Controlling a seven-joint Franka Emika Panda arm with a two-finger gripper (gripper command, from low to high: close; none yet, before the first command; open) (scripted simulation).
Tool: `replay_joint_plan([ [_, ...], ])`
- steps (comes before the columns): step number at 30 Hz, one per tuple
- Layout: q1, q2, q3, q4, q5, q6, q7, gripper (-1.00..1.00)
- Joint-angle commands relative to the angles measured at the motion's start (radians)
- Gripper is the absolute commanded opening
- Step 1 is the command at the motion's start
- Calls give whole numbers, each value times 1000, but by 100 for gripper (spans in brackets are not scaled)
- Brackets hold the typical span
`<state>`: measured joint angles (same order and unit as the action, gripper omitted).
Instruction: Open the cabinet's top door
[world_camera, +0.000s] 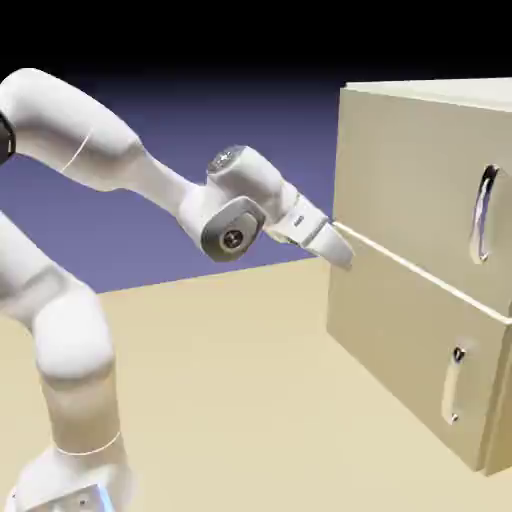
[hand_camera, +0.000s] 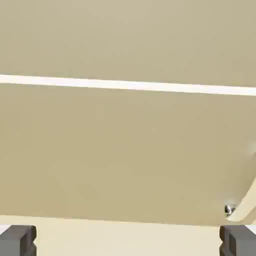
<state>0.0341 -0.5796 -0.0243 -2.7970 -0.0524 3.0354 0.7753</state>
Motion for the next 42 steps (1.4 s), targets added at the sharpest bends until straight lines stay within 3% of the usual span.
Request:
replay_joint_plan([
  [1, 18, -8, -20, 11, -44, -1, 28, 100],
  [42, 769, -334, -847, 452, -1827, -57, 1193, 100],
])
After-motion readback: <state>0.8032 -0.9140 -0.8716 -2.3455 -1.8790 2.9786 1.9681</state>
